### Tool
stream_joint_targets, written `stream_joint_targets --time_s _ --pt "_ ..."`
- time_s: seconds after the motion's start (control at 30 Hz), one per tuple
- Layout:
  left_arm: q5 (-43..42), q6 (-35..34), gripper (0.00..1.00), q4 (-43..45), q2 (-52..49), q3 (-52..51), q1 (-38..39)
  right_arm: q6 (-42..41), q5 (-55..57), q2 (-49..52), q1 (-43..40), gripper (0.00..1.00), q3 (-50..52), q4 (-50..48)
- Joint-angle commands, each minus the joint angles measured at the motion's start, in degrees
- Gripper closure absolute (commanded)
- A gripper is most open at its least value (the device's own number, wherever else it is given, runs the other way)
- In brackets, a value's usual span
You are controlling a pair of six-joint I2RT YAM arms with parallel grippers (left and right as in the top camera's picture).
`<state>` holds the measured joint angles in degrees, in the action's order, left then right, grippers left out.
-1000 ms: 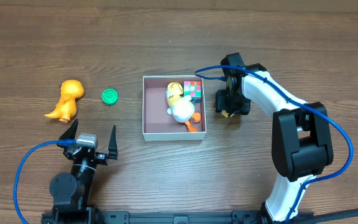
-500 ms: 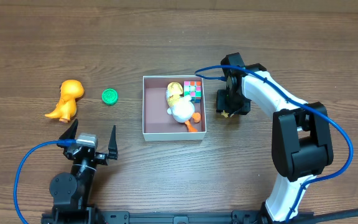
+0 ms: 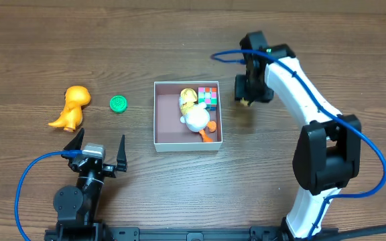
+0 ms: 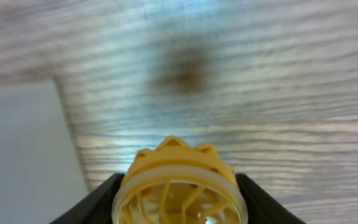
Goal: Pack container
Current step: 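Lift the yellow lattice object with the right gripper, then carry the yellow lattice ball over the box and release it inside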
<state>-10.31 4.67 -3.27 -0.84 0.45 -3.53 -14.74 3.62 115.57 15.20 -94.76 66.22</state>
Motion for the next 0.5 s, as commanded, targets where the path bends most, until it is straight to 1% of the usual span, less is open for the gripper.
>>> stream_joint_targets --time_s 0.0,0.23,0.47 --pt "0.17 0.50 0.00 0.02 0.52 -0.20 -0.42 0.20 1.25 -0.33 0.52 0.49 -7.26 3.13" --pt "0.17 0.50 0.00 0.02 0.52 -0.20 -0.44 0.20 0.72 -0.33 3.08 0.49 -15.45 10.43" --pt "0.17 0.50 0.00 0.02 0.52 -0.20 -0.44 0.17 -0.28 -0.37 8.76 0.49 -17.81 13.64"
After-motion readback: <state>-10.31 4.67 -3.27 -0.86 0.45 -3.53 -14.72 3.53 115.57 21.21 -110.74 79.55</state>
